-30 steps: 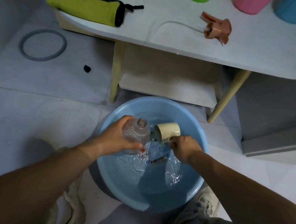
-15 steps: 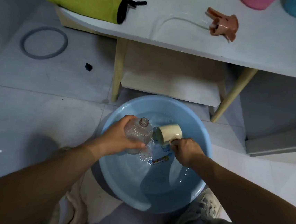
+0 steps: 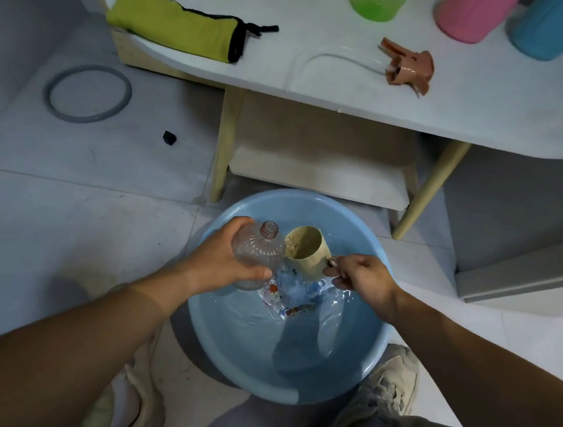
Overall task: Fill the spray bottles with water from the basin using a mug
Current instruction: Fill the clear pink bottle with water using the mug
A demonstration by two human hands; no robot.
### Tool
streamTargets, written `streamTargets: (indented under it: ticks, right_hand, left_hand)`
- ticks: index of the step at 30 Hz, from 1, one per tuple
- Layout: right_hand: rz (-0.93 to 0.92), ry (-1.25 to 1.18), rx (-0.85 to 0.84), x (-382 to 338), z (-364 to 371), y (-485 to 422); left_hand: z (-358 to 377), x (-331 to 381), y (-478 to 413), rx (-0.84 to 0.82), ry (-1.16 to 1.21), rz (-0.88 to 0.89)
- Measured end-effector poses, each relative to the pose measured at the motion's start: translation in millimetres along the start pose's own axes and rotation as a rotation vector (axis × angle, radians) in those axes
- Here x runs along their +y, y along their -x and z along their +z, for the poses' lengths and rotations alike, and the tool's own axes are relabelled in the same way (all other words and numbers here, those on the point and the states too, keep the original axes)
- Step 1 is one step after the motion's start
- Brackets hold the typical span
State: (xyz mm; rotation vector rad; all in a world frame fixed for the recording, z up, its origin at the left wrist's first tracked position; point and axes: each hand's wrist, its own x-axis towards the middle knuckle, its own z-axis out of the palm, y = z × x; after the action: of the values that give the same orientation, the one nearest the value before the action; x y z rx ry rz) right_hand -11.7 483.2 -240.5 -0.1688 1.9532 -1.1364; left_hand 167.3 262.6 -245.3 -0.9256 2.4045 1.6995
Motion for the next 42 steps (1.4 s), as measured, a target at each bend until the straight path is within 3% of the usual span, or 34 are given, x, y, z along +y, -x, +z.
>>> streamTargets:
  ticks: [12,22,42]
  right_hand:
    - [-0.287,0.052,0.052,-71.5,-39.4,49.6]
    - [-0.406,0.225,0.071,-119.6,-50.9,107.7]
    - [-0.572,0.517,0.188,-122.4,-51.0,112.4]
  left_hand:
    - [3.8,24.6,11.8,0.015,0.078,0.072]
    - [6.8,49.3,19.7,-0.012,0.144,0.117]
    - [7.2,53.8,18.0,0.003,0.101,0.141]
